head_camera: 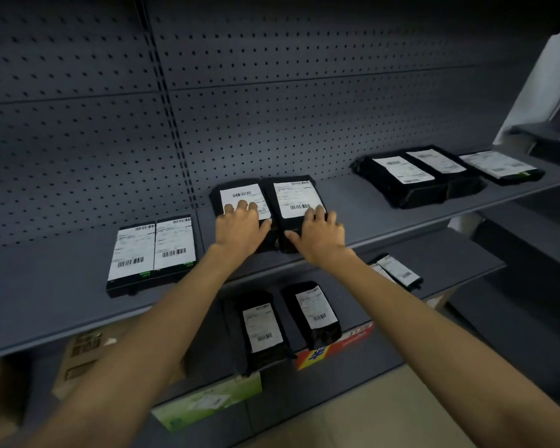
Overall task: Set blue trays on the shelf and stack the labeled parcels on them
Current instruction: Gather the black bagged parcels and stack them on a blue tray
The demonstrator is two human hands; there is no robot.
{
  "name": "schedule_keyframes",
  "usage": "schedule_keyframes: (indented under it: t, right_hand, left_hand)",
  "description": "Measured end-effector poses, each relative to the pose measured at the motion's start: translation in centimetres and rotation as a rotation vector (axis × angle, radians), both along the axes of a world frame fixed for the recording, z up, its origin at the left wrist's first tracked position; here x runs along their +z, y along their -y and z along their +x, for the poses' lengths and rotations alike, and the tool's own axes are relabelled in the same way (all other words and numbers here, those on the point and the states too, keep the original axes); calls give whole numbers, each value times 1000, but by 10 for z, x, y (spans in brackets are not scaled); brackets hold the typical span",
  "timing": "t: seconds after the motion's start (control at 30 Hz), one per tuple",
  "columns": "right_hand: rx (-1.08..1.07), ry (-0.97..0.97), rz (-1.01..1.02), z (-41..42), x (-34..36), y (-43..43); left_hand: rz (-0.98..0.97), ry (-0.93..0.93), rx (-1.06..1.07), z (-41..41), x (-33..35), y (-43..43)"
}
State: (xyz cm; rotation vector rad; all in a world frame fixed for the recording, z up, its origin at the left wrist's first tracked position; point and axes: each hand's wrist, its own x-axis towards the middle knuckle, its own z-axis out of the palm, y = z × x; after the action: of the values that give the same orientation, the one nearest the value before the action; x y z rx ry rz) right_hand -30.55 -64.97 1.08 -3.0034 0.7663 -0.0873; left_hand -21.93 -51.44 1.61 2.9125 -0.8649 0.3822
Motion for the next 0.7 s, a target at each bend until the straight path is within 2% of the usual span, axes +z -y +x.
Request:
schedule_keyframes:
  t: [0.2,0.37,0.5,0.7]
  right_hand:
    - [72,4,133,27,-18,13]
    - [164,1,170,29,-22,57]
    - [216,-73,258,34,-9,90]
    - [213,-60,447,46,-5,104]
  left_hand:
    - [-45,-122,137,2,-18,25]
    - [-102,-235,284,7,-22,41]
    - [-239,-423,457,12,-16,51]
    - [-284,-515,705,-2,-15,58]
